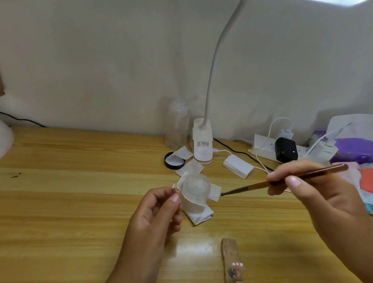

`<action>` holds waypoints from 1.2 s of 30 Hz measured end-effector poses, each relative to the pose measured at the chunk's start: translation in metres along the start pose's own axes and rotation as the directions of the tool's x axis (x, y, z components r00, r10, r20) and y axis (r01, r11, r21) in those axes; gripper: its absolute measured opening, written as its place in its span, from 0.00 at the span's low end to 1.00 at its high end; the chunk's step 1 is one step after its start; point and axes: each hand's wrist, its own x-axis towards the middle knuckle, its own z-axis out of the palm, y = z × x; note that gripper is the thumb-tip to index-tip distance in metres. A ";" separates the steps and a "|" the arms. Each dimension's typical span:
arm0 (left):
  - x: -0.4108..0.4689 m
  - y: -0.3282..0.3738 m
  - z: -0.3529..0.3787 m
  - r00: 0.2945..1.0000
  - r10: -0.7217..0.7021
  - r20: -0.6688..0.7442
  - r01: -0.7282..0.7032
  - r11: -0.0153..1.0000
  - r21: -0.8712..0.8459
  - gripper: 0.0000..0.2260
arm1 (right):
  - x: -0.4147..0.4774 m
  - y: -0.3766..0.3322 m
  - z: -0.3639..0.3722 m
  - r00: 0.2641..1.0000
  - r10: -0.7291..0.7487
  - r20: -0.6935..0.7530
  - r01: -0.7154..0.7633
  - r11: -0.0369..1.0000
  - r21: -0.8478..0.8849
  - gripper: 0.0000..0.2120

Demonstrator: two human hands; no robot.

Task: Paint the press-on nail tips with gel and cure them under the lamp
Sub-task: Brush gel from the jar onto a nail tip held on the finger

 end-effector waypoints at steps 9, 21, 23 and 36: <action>0.002 0.001 0.004 0.999 -0.033 0.017 0.033 0.999 -0.006 0.08 | -0.023 0.041 0.021 0.968 0.231 -0.102 -0.202 0.949 0.241 0.16; 0.002 0.002 0.002 0.998 -0.049 0.038 0.049 0.999 0.008 0.06 | -0.021 0.048 0.020 0.949 0.306 -0.081 -0.258 0.896 0.361 0.11; 0.002 0.001 0.002 0.999 -0.024 0.033 0.024 1.000 0.010 0.05 | -0.021 0.049 0.019 0.940 0.330 -0.089 -0.265 0.869 0.419 0.12; -0.006 0.004 0.008 0.961 -0.025 0.277 -0.055 0.960 0.276 0.03 | -0.019 0.052 0.012 0.901 0.413 0.133 -0.393 0.647 0.654 0.09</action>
